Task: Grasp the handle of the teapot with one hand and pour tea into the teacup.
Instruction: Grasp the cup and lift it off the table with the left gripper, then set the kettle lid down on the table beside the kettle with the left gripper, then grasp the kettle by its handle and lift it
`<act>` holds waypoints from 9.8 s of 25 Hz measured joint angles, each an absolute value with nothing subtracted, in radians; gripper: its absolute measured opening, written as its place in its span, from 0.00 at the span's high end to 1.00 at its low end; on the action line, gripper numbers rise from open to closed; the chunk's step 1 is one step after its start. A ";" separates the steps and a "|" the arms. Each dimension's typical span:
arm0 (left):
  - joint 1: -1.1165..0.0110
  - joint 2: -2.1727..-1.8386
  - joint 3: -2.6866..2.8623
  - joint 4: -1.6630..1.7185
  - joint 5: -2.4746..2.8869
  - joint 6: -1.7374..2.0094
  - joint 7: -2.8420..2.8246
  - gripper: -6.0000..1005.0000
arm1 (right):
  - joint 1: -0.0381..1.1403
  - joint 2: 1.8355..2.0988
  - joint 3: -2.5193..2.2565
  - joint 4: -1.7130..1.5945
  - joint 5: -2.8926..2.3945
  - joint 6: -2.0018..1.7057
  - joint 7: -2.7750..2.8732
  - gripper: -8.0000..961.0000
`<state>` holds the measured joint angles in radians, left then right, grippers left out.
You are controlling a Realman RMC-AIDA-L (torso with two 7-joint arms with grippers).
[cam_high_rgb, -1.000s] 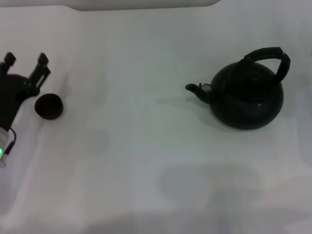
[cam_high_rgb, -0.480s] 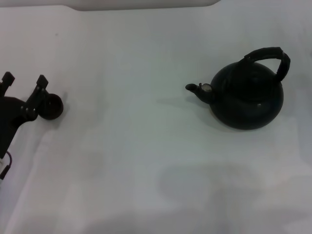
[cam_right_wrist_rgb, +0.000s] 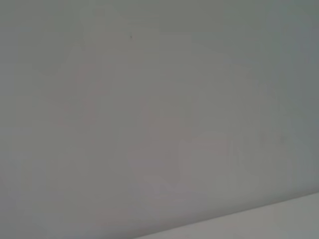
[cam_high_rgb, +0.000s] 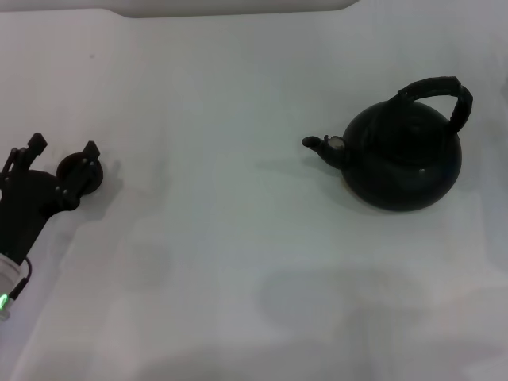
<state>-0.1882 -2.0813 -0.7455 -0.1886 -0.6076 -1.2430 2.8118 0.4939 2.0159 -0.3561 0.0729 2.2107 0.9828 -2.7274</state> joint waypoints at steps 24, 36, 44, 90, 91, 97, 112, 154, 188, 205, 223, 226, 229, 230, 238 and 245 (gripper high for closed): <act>-0.221 -2.077 -0.745 -0.187 -0.584 -1.125 2.812 0.14 | 0.494 2.017 -0.359 0.075 2.211 0.990 -2.703 0.08; -0.232 -2.078 -0.745 -0.187 -0.581 -1.091 2.812 0.14 | 0.494 2.017 -0.359 0.075 2.211 0.990 -2.703 0.08; -0.236 -2.079 -0.746 -0.187 -0.581 -1.065 2.812 0.14 | 0.494 2.017 -0.358 0.075 2.210 0.989 -2.703 0.08; -0.314 -2.088 -0.616 -0.342 -0.259 -1.012 2.801 0.30 | 0.497 2.017 -0.359 0.075 2.210 0.991 -2.703 0.08; -0.314 -2.089 -0.616 -0.342 -0.259 -1.012 2.801 0.30 | 0.497 2.017 -0.359 0.075 2.210 0.991 -2.703 0.08; -0.316 -2.089 -0.614 -0.342 -0.260 -0.977 2.800 0.30 | 0.497 2.017 -0.359 0.075 2.210 0.993 -2.703 0.08; -0.329 -2.088 -0.614 -0.335 -0.258 -0.954 2.802 0.29 | 0.497 2.017 -0.359 0.075 2.210 0.997 -2.703 0.08; -0.208 -2.081 -0.715 -0.300 -0.650 -1.336 2.737 0.12 | 0.487 2.016 -0.357 0.071 2.210 1.001 -2.633 0.09; -0.235 -2.077 -0.718 -0.134 -1.122 -1.258 2.685 0.12 | -0.044 2.016 -1.063 -1.328 1.366 0.977 -1.198 0.10; -0.264 -2.075 -0.718 -0.132 -1.196 -1.246 2.685 0.12 | -0.101 2.020 -1.226 -1.433 1.214 1.085 -0.887 0.13; -0.263 -2.077 -0.718 -0.135 -1.197 -1.246 2.684 0.12 | -0.040 2.021 -1.343 -1.358 1.268 0.947 -0.890 0.22; -0.264 -2.077 -0.718 -0.135 -1.196 -1.246 2.684 0.12 | -0.012 2.019 -1.359 -1.332 1.270 0.927 -0.894 0.23; -0.264 -2.077 -0.718 -0.135 -1.196 -1.246 2.684 0.12 | 0.001 2.019 -1.373 -1.326 1.265 0.904 -0.895 0.24; -0.264 -2.077 -0.718 -0.135 -1.196 -1.246 2.684 0.12 | 0.003 2.018 -1.378 -1.326 1.264 0.895 -0.895 0.25; -0.264 -2.075 -0.718 -0.135 -1.196 -1.251 2.684 0.12 | 0.005 2.014 -1.385 -1.335 1.258 0.879 -0.897 0.29; -0.273 -2.075 -0.718 -0.131 -1.196 -1.249 2.684 0.12 | 0.004 2.014 -1.386 -1.343 1.255 0.895 -0.899 0.47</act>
<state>-0.2734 -2.0754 -0.7179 -0.1312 -1.1965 -1.2487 2.6844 0.0042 2.0140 -1.3859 -1.3427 1.2547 0.8954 -0.8989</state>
